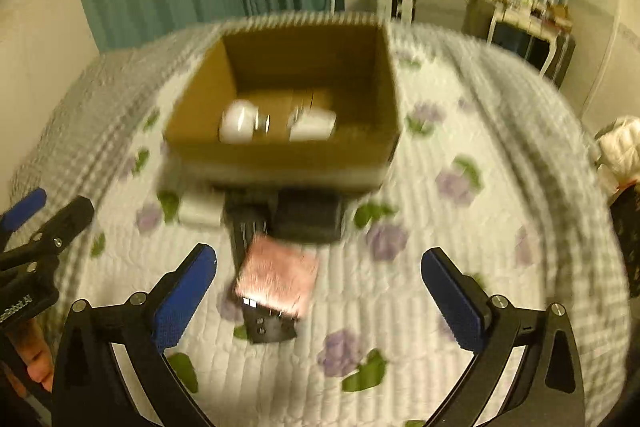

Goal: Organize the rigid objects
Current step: 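Grasp the red card case with the right gripper while the left grasps the white power bank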

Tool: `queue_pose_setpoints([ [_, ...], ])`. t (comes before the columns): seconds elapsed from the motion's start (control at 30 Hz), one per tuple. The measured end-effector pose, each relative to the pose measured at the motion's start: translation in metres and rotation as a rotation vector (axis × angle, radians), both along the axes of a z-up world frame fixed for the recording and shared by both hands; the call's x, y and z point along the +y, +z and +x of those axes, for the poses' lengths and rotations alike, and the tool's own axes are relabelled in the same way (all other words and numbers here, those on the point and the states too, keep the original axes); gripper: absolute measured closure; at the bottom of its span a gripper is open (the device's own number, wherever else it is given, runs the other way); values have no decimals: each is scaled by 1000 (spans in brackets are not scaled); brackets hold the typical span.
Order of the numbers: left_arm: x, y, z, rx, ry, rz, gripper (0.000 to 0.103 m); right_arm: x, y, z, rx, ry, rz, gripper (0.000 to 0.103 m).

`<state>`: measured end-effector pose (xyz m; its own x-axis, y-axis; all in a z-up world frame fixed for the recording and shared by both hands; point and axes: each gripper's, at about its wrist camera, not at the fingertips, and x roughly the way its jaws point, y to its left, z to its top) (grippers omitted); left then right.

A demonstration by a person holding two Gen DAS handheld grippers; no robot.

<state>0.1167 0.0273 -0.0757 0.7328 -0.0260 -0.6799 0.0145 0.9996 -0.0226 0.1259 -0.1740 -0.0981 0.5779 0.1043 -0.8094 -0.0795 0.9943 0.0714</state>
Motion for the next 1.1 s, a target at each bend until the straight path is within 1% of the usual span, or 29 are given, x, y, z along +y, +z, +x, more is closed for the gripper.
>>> queue_pose_setpoints([
  [0.07,3,-18,3,26,3,-3,0,7,-25,6,42,7,-6,0],
  [0.17,4,-36,7,46,8,30,0,15,-46,13,72,24,18,0],
  [0.23,5,-45,9,59,11,35,0,22,-56,19,83,41,32,0],
  [0.33,8,-52,14,73,18,20,0,26,-67,30,103,39,48,0],
  [0.43,6,-54,15,70,11,39,0,26,-77,40,127,31,106,1],
  [0.5,5,-54,15,65,9,45,0,31,-85,46,153,50,137,9],
  [0.53,5,-54,15,65,9,46,0,33,-89,48,165,53,126,17],
  [0.6,4,-55,15,68,10,45,0,35,-90,45,155,57,91,25],
  [0.63,4,-54,16,70,9,46,0,33,-89,44,148,60,101,28],
  [0.73,0,-56,16,74,6,56,0,27,-84,39,137,47,136,32],
  [0.77,-2,-56,16,74,2,57,0,24,-81,36,127,44,143,40],
  [0.8,-3,-57,17,75,-2,56,0,21,-74,32,101,52,173,55],
  [0.83,-5,-57,17,77,-7,58,0,19,-67,30,83,46,166,67],
  [0.87,-7,-57,17,79,-11,60,0,19,-61,29,72,40,148,74],
  [0.93,-11,-58,18,85,-18,65,0,19,-53,28,63,48,107,80],
  [0.97,-13,-59,18,87,-21,67,0,17,-51,28,57,45,102,84],
  [1.07,-20,-59,20,87,-34,76,0,2,-48,26,39,9,85,90],
  [1.1,-22,-60,22,88,-39,81,0,-1,-49,27,37,5,58,91],
])
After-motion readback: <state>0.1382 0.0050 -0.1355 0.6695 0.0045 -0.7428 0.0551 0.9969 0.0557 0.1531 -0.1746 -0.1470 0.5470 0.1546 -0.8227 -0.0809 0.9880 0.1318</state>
